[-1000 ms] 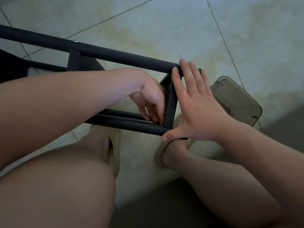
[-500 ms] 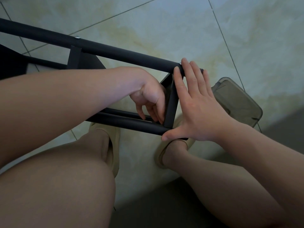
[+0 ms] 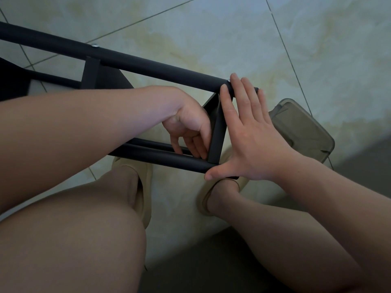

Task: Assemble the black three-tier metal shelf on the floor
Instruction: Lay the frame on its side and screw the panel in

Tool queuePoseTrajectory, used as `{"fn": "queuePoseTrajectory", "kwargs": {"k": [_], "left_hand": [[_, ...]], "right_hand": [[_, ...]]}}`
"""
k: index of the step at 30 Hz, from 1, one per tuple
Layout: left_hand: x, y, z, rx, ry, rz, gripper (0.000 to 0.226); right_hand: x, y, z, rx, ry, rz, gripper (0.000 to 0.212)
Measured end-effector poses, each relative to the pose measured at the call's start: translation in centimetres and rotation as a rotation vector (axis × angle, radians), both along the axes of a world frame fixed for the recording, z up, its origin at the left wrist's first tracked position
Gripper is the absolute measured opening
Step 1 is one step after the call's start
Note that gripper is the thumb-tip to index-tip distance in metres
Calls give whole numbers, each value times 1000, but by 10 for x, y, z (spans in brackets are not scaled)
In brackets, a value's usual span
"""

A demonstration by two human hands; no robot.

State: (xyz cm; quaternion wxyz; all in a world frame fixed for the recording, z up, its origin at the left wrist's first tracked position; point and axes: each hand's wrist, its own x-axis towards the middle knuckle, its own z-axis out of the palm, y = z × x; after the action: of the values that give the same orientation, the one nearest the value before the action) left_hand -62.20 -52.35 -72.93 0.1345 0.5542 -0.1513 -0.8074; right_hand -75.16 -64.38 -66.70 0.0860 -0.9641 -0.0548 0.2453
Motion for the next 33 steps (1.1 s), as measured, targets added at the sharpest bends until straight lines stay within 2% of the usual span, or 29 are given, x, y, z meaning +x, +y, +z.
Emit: {"fn": "queuePoseTrajectory", "kwargs": {"k": [3, 10, 26, 33], "left_hand": [[-1, -1, -1, 9, -33, -9, 30], [2, 0, -1, -8, 4, -14, 43], [0, 2, -3, -3, -12, -28, 32], [1, 1, -3, -18, -4, -21, 43]], "right_hand": [[0, 0, -1, 1, -7, 4, 157], [0, 0, -1, 2, -11, 4, 157], [1, 1, -2, 0, -15, 8, 157], [1, 0, -3, 8, -22, 7, 157]]}}
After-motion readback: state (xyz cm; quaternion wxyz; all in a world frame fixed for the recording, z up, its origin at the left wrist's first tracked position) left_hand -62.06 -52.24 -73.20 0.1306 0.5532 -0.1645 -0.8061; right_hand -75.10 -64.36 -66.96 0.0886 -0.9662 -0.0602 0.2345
